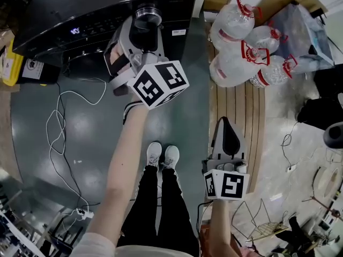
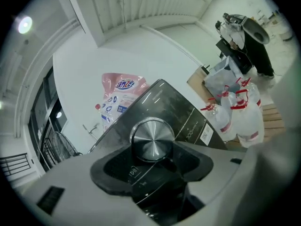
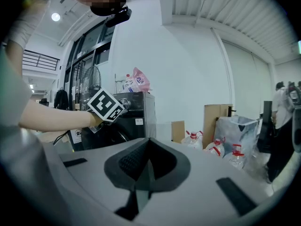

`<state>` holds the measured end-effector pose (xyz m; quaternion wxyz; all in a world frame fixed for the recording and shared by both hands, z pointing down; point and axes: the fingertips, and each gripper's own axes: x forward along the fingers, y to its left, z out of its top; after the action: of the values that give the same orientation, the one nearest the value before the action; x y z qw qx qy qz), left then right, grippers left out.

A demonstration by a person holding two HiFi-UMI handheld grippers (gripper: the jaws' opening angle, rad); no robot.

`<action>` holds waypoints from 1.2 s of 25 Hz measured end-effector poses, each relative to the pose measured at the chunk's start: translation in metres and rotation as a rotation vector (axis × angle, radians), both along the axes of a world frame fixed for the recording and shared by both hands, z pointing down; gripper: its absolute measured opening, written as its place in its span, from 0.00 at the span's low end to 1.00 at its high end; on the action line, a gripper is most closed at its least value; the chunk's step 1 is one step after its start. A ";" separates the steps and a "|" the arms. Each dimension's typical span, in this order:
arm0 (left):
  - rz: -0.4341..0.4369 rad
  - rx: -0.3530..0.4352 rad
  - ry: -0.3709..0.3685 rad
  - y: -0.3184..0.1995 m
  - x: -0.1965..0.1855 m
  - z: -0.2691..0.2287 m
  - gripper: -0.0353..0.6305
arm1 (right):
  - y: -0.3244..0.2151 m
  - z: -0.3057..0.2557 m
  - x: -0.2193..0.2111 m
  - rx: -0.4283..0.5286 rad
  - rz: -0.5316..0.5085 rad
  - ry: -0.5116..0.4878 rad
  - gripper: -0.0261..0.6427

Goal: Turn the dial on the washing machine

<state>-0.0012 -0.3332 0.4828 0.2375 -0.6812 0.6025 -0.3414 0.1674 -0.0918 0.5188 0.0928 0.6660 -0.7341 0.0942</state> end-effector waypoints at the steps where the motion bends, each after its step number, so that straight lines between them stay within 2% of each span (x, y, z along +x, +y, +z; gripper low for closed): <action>1: 0.005 0.001 -0.017 0.000 0.000 0.000 0.45 | -0.001 0.000 0.000 0.000 0.000 0.000 0.04; 8: 0.048 -0.016 -0.171 0.001 -0.002 0.000 0.45 | -0.002 0.004 -0.005 -0.008 -0.014 0.001 0.04; 12: 0.073 -0.007 -0.147 0.003 -0.001 -0.001 0.45 | -0.003 0.004 -0.011 -0.010 -0.018 -0.007 0.04; 14: 0.098 0.020 -0.119 0.007 0.003 -0.008 0.50 | -0.004 0.003 -0.013 -0.008 -0.023 -0.008 0.04; 18: 0.110 0.012 0.028 0.010 0.011 -0.022 0.52 | -0.003 0.002 -0.013 -0.010 -0.022 -0.007 0.04; 20: 0.094 0.002 0.129 0.010 0.010 -0.025 0.52 | -0.002 0.002 -0.014 -0.013 -0.018 -0.010 0.04; 25: 0.023 -0.082 0.507 0.008 -0.002 -0.019 0.52 | -0.002 0.002 -0.014 -0.018 -0.019 -0.007 0.04; 27: 0.014 -0.098 0.555 0.006 -0.004 -0.017 0.52 | -0.002 0.002 -0.013 -0.017 -0.018 -0.004 0.04; 30: 0.024 -0.090 0.535 0.007 -0.003 -0.019 0.52 | -0.002 0.001 -0.010 -0.016 -0.013 0.001 0.04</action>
<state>-0.0044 -0.3266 0.4638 0.0435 -0.7640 0.6201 -0.1729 0.1575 -0.0936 0.5202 0.0989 0.6605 -0.7377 0.0993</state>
